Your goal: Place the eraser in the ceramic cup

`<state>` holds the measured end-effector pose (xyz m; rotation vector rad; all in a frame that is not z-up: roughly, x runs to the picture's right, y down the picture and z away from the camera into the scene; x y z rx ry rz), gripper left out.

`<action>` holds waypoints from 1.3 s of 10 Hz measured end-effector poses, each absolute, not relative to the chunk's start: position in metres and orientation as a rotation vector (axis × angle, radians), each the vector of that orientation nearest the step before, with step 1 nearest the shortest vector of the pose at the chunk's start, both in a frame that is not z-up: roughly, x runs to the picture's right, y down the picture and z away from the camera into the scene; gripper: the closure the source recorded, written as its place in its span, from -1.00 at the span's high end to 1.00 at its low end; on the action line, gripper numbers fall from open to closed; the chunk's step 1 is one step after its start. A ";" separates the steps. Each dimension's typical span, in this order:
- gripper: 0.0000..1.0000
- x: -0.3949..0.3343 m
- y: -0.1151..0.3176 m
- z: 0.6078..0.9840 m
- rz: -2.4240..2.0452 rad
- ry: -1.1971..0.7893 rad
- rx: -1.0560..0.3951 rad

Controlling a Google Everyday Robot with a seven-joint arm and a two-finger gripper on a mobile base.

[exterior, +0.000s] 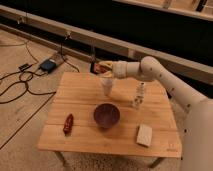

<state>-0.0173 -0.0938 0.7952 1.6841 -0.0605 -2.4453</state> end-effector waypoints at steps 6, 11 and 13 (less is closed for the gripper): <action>-1.00 -0.013 -0.086 0.815 -2.443 0.039 1.732; -1.00 0.013 -0.086 0.824 -2.537 0.169 1.808; -1.00 0.030 -0.096 0.818 -2.569 0.212 1.822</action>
